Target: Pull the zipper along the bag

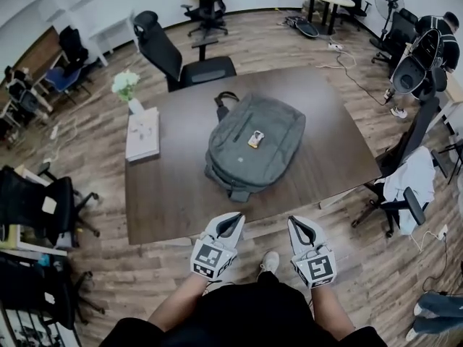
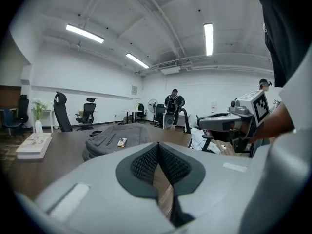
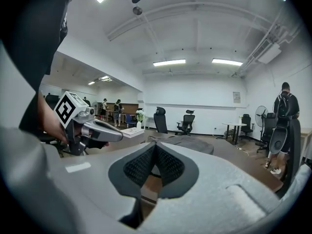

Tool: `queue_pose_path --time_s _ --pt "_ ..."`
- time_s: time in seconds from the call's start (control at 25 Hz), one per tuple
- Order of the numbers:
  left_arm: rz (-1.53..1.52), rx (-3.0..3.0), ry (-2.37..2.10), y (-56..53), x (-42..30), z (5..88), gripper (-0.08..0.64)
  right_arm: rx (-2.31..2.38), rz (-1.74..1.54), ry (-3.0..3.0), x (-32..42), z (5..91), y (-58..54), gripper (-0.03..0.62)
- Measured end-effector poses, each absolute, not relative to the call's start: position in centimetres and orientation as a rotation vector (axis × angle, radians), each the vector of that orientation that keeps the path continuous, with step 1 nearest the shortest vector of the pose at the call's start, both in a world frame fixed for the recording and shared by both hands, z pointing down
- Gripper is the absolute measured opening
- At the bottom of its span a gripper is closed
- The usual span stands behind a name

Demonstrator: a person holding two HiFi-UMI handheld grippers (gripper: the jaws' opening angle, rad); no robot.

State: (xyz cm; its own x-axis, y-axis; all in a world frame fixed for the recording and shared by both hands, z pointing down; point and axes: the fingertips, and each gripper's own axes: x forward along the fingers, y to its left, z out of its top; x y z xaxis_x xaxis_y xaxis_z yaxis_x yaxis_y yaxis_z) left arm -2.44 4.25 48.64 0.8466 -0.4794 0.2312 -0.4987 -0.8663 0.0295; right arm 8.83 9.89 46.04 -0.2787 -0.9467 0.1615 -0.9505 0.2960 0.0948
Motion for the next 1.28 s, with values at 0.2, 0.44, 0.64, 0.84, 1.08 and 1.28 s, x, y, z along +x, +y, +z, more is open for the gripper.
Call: queue_pose_path --time_s 0.2,0.44,0.64,0.84,1.08,1.28 --pt "0.383 2.878 -0.880 2.2 -1.6 50.1 0.018 1.663 0.050 -2.435 10.0 46.9 6.9 0.005" --pt "0.447 2.785 -1.098 -0.1 -2.5 51.4 0.018 1.493 0.037 -2.521 9.6 47.9 4.6 0.005" --pt "0.462 2.707 -1.222 -1.5 -3.4 51.9 0.018 1.385 0.025 -2.562 9.3 48.7 3.1 0.005" --pt "0.540 2.651 -1.264 -2.8 -4.1 53.7 0.018 1.309 0.049 -2.573 8.3 50.0 1.7 0.005" --pt "0.692 2.570 -1.332 -5.1 -4.3 56.1 0.018 1.156 0.078 -2.551 6.7 52.3 -0.1 0.005" --pt "0.815 2.544 -1.351 -6.5 -3.8 57.5 0.040 1.128 0.068 -2.534 6.2 52.6 -1.9 0.006"
